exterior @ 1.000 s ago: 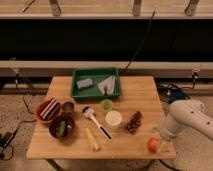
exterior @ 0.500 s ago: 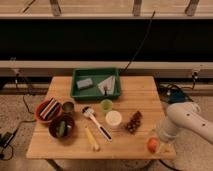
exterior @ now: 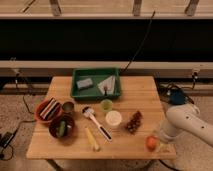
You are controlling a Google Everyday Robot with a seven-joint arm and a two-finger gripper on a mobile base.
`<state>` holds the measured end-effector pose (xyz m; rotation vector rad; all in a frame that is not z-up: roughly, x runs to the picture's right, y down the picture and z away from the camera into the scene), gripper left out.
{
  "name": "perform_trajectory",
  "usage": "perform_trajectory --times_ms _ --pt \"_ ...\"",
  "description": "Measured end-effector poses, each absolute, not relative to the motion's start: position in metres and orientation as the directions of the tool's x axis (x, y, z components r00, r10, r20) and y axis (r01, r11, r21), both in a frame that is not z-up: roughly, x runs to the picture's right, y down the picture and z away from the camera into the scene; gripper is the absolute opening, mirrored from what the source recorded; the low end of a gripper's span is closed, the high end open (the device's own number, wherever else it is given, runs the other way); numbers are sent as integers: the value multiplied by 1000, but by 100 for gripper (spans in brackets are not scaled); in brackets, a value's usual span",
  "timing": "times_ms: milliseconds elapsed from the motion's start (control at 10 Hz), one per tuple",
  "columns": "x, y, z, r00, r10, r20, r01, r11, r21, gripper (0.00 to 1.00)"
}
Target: Place apple in metal cup
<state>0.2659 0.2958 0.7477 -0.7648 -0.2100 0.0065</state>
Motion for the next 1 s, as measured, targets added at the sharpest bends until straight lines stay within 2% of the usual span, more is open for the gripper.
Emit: perform_trajectory --times_ms 400,1000 --pt "268 289 739 979 75 187 74 730 -679 2" --pt "246 215 698 972 26 233 126 780 -613 0"
